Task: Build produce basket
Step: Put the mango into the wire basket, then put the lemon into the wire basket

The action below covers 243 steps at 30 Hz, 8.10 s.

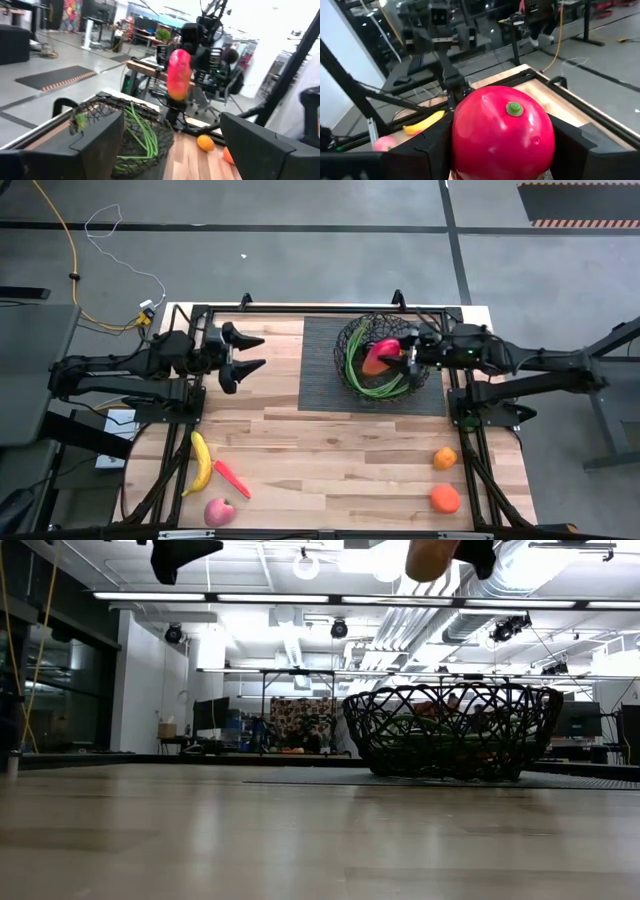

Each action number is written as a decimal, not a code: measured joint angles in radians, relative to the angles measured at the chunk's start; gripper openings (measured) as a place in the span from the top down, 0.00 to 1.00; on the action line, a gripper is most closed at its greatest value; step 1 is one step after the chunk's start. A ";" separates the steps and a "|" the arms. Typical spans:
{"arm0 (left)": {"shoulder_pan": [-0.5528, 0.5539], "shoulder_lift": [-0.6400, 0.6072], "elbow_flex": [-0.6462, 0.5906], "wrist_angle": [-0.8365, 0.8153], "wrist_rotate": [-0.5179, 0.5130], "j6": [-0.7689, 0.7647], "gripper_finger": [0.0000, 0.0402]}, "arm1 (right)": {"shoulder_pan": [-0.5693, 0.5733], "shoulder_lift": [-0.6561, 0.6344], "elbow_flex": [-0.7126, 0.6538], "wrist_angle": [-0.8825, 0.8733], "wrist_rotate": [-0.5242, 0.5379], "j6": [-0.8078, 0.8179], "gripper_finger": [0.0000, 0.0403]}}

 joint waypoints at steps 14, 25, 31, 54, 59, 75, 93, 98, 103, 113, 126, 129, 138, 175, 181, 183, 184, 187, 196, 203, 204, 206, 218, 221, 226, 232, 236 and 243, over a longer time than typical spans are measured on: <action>0.000 0.002 0.000 0.035 0.009 0.001 0.21 | 0.000 -0.031 -0.005 -0.010 0.008 -0.026 0.41; -0.011 0.002 0.000 0.005 -0.010 0.068 0.63 | 0.000 -0.031 -0.005 -0.022 0.007 -0.026 0.41; -0.011 0.002 0.000 -0.041 -0.013 0.119 0.96 | 0.000 -0.030 -0.005 -0.056 0.009 -0.003 0.41; -0.010 0.006 0.000 -0.060 -0.089 0.118 1.00 | -0.262 0.609 0.227 -0.480 -0.033 0.283 0.41; -0.010 0.006 0.000 -0.060 -0.091 0.147 1.00 | -0.288 0.701 0.227 -0.437 -0.045 0.341 0.41; -0.008 0.006 0.000 -0.060 -0.114 0.159 1.00 | -0.295 0.831 0.229 -0.348 0.020 0.439 0.41; -0.007 0.006 0.000 -0.060 -0.114 0.159 1.00 | -0.296 0.833 0.228 -0.350 0.038 0.427 0.27; -0.007 0.006 0.000 -0.060 -0.113 0.159 1.00 | -0.296 0.834 0.226 -0.355 0.038 0.426 0.19; -0.007 0.006 0.000 -0.060 -0.113 0.159 1.00 | -0.297 0.820 0.226 -0.356 0.045 0.412 0.18; -0.007 0.006 0.000 -0.060 -0.113 0.159 1.00 | -0.336 0.711 0.226 -0.385 0.076 0.340 0.17; -0.008 0.006 0.000 -0.060 -0.111 0.158 1.00 | -0.144 0.255 0.040 -0.373 0.052 0.206 0.17; -0.008 0.006 0.000 -0.060 -0.096 0.156 1.00 | -0.077 0.123 -0.084 -0.212 0.013 0.265 0.17; -0.008 0.006 0.000 -0.059 -0.073 0.132 1.00 | 0.002 0.014 -0.199 0.305 -0.014 -0.008 0.17; -0.008 0.006 0.000 0.023 0.048 0.200 1.00 | 0.025 0.060 -0.018 -0.058 -0.118 0.180 0.18; -0.008 0.006 0.000 0.022 0.048 0.193 1.00 | 0.153 0.090 0.085 -0.642 -0.240 0.572 0.18; -0.008 0.006 0.000 0.022 0.048 0.193 1.00 | 0.218 0.096 0.087 -0.788 -0.309 0.755 0.18; -0.008 0.006 0.000 0.022 0.048 0.193 1.00 | 0.256 0.102 0.087 -0.854 -0.331 0.844 0.18; -0.008 0.006 0.000 0.022 0.048 0.193 1.00 | 0.377 0.120 0.086 -0.990 -0.361 1.095 0.18; -0.008 0.006 0.000 0.020 0.075 0.193 1.00 | 0.683 0.259 0.086 -1.059 -0.418 1.606 0.18; -0.008 0.006 0.000 0.020 0.080 0.193 1.00 | 0.759 0.381 -0.012 -0.953 -0.467 1.712 0.18; -0.008 0.006 0.000 0.020 0.080 0.193 1.00 | 0.760 0.384 -0.042 -0.898 -0.467 1.728 0.18; -0.008 0.006 0.000 0.020 0.080 0.193 1.00 | 0.760 0.383 -0.101 -0.804 -0.464 1.753 0.18; -0.007 0.006 0.000 0.020 0.077 0.193 1.00 | 0.759 0.383 -0.225 -0.735 -0.466 1.799 0.18; -0.007 0.006 0.000 0.020 0.077 0.193 1.00 | 0.759 0.383 -0.247 -0.711 -0.470 1.821 0.18; -0.007 0.006 0.000 0.020 0.077 0.193 1.00 | 0.759 0.382 -0.288 -0.660 -0.493 1.844 0.18; -0.007 0.006 0.000 0.020 0.077 0.193 1.00 | 0.759 0.382 -0.292 -0.658 -0.492 1.855 0.18; -0.007 0.006 0.000 0.020 0.077 0.193 1.00 | 0.759 0.382 -0.293 -0.658 -0.498 1.852 0.18; -0.007 0.006 0.000 0.020 0.077 0.193 1.00 | 0.759 0.382 -0.293 -0.659 -0.509 1.860 0.28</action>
